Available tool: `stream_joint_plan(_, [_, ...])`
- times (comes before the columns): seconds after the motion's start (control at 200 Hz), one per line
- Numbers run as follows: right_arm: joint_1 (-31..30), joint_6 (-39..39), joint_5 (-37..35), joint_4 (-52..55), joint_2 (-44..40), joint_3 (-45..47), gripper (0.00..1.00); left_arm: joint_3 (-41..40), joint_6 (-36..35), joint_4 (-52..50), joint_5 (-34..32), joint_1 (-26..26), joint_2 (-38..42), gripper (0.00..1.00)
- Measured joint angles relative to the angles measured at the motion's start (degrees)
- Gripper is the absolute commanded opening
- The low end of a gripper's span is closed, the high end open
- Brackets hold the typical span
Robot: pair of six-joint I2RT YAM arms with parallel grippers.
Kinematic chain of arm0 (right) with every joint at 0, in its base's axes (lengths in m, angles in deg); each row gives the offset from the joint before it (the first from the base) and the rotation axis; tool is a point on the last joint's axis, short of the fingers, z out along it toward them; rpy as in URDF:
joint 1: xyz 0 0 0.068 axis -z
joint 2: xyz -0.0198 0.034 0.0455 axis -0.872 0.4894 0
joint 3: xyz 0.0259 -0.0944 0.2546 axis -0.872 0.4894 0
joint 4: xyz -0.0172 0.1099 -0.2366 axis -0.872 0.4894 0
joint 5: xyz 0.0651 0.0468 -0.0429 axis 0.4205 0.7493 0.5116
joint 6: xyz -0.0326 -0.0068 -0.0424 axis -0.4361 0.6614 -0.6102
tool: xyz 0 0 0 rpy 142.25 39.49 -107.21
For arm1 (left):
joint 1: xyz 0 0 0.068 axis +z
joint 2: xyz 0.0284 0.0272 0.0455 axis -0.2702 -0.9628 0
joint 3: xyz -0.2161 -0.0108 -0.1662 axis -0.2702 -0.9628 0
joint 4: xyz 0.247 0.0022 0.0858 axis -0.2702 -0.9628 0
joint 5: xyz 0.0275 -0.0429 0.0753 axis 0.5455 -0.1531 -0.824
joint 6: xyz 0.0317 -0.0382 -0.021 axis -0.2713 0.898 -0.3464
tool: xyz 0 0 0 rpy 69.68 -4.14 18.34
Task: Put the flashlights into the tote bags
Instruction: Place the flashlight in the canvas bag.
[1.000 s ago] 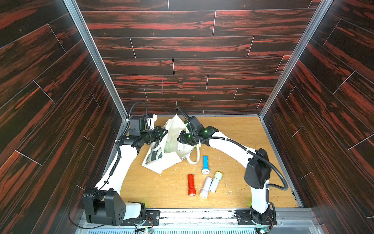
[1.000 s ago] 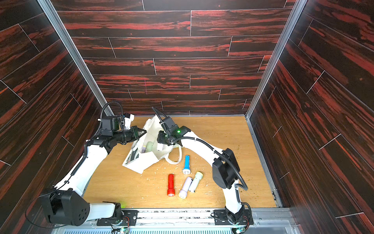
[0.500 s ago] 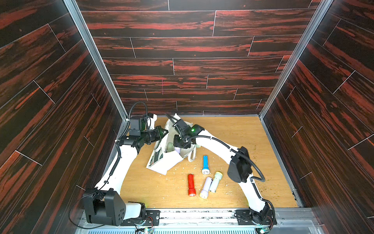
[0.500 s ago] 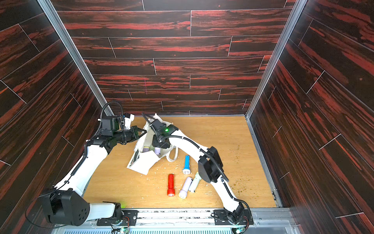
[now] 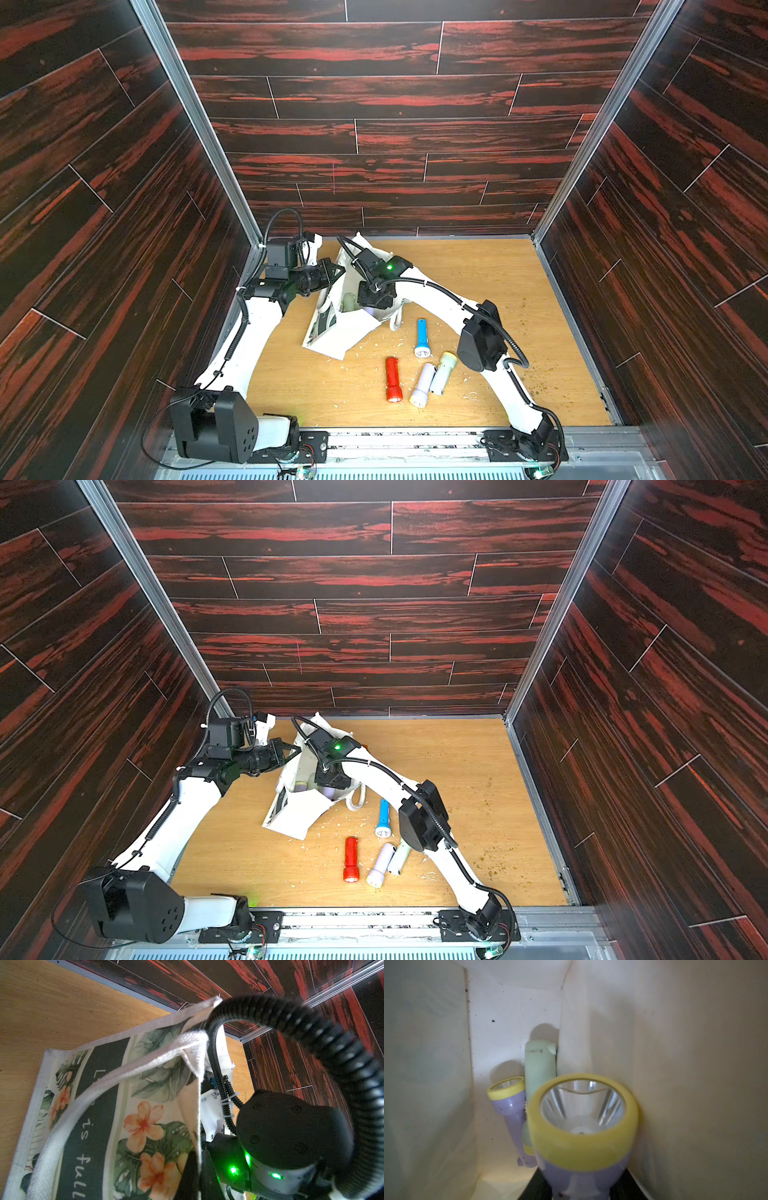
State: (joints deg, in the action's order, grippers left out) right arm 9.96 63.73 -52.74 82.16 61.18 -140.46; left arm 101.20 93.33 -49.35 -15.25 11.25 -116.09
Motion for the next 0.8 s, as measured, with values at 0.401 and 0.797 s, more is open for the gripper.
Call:
stream_joint_plan(0.401, [0.02,-2.03,-0.11,-0.02,-0.09,-7.34,0.66,0.0,-0.63,-0.46,-1.09,0.0,0.0,0.0])
stream_joint_plan(0.797, [-0.7,-9.25,-3.21,-12.04,-18.91,10.88,0.62,0.81,-4.59,-4.74,-11.52,-0.09,0.0,0.0])
